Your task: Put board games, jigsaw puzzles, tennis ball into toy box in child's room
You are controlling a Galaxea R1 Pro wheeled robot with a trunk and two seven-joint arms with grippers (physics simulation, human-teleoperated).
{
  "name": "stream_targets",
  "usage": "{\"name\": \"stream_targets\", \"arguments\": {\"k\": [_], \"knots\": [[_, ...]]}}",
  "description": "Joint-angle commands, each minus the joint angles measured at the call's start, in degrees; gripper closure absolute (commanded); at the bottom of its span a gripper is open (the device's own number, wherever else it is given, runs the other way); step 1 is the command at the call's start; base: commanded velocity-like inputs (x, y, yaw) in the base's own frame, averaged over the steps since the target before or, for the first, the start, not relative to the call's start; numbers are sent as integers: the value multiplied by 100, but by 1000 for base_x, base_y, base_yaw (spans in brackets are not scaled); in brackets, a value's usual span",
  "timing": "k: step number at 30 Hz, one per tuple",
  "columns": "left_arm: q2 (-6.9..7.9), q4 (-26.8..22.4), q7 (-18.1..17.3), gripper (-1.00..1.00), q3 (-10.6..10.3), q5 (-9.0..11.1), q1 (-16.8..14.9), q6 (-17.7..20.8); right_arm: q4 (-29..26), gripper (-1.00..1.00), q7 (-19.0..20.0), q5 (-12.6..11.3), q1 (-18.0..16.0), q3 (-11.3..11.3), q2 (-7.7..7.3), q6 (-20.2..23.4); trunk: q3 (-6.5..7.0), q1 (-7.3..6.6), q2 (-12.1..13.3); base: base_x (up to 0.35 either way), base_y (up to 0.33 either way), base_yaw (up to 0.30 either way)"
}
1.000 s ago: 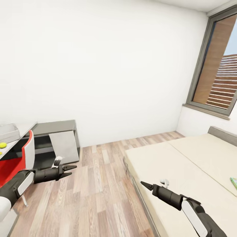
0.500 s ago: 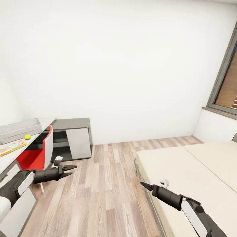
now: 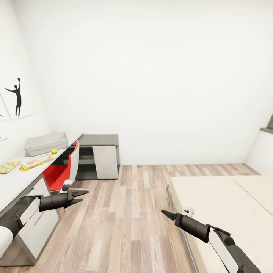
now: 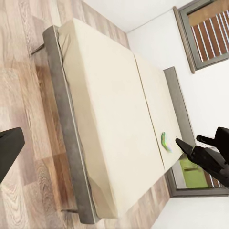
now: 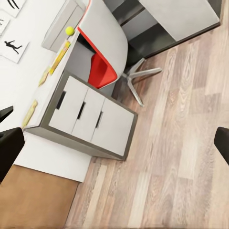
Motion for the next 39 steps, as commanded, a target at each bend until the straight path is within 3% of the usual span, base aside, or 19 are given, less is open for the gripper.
{"name": "stream_targets", "arguments": {"k": [1,8,18,39], "knots": [[5,4,-2,-100,-30,40,-7,34,-3,-100,-10,-52,-2,7,-5,36,-6,3,-8,0,-82,291],[4,4,-2,-100,-30,40,-7,34,-3,-100,-5,-54,-2,8,-5,37,-6,3,-8,0,-79,260],[7,4,-2,-100,-30,40,-7,34,-6,-100,14,-55,-2,8,-5,13,-6,3,-8,0,-24,64],[5,4,-2,-100,-30,40,-7,34,4,-100,22,-64,-2,8,-6,10,54,3,-8,0,-1,-87]]}}
